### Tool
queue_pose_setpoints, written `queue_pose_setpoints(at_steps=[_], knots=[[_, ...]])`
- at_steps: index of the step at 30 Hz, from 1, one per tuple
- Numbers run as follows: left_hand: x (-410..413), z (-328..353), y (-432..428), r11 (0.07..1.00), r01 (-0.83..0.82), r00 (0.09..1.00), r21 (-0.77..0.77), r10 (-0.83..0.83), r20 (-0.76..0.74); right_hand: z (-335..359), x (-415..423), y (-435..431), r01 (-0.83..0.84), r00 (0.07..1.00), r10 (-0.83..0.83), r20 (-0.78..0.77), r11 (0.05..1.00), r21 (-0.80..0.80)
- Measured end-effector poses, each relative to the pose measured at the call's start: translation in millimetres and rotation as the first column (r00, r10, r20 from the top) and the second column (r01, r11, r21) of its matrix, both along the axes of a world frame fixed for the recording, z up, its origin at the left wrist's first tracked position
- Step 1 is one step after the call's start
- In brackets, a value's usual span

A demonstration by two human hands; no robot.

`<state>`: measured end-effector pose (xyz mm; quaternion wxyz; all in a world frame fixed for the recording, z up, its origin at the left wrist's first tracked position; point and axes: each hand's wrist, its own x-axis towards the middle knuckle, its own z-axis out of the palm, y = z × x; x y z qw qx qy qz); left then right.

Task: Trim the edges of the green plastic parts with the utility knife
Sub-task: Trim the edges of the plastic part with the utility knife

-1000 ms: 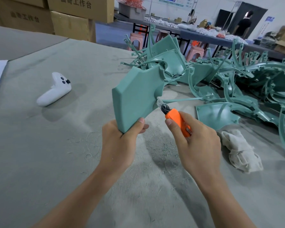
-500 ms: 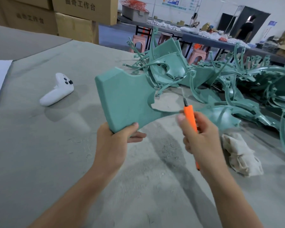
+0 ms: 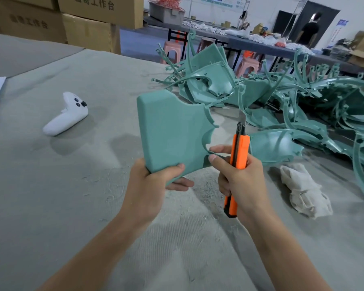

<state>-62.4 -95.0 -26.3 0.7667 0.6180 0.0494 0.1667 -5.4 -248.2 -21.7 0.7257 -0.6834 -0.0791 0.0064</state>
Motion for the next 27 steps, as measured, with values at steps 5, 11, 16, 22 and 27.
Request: queue_pose_setpoints(at_steps=[5,11,16,22,27], knots=[[-0.6,-0.1,-1.7,1.000,0.017,1.000,-0.003,-0.017,0.000,-2.0,1.7,-1.2,0.048,0.999,-0.048,0.012,0.999,-0.017],[-1.4,0.0,-1.1,0.999,0.034,0.999,-0.029,-0.034,-0.002,-4.2,2.4,-2.3,0.073,0.994,-0.065,0.085,0.993,-0.093],[-2.4,0.3,0.7,0.993,0.071,0.997,-0.094,-0.072,-0.006,-2.6,1.2,-1.9,0.131,0.978,-0.109,0.180,0.985,-0.112],[0.2,-0.1,3.6,0.993,0.021,1.000,-0.118,-0.020,0.010,3.0,-1.1,-5.2,0.103,0.978,-0.096,0.187,0.994,-0.026],[0.8,3.0,9.6,0.988,-0.040,0.997,-0.147,0.049,0.059,8.9,2.4,-12.3,-0.003,1.000,0.002,-0.005,0.998,-0.055]])
